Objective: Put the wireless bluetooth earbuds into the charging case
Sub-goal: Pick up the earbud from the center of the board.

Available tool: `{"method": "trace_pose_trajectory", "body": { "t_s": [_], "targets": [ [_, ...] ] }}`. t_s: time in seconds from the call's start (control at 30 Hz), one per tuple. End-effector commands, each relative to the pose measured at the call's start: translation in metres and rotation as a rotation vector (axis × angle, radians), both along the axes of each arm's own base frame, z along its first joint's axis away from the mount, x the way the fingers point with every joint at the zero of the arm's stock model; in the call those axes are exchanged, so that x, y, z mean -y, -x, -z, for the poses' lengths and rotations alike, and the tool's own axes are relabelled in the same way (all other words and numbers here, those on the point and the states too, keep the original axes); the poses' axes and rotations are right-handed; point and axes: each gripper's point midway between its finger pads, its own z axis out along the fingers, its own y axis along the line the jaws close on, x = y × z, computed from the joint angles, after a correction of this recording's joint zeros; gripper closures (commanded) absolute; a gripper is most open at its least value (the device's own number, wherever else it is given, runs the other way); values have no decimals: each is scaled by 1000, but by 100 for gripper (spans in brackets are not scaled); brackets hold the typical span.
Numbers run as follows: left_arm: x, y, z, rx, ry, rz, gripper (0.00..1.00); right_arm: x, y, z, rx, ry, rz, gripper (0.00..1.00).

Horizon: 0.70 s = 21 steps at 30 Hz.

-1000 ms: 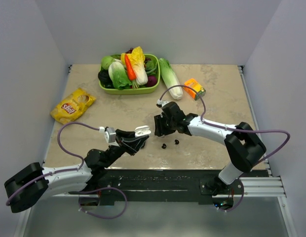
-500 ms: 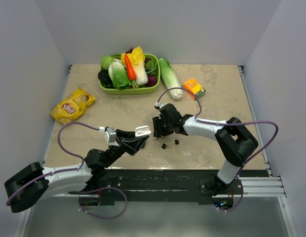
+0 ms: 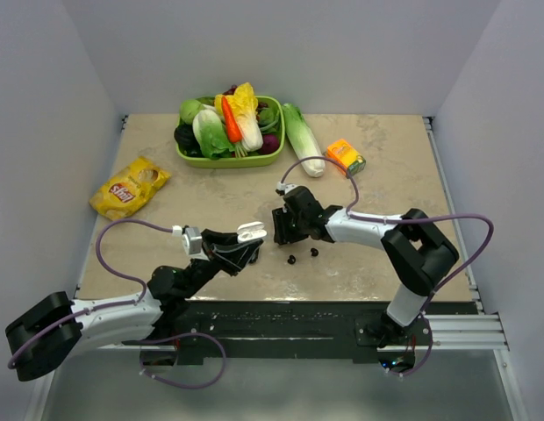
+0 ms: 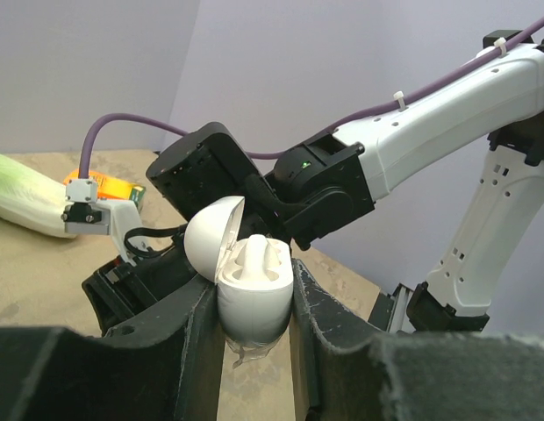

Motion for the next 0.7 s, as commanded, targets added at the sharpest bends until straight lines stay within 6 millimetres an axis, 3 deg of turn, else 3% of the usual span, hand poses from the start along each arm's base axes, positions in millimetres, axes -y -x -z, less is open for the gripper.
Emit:
{"method": "trace_pose_trajectory", "body": {
  "t_s": [0.0,0.67],
  "targets": [
    [-39,26,79,-38,-86,-10,100,19,-2,-1,37,56,48,53],
    [-38,28,77,-37,-80,5,100,17,-2,-31,95,-15,50,51]
  ]
}}
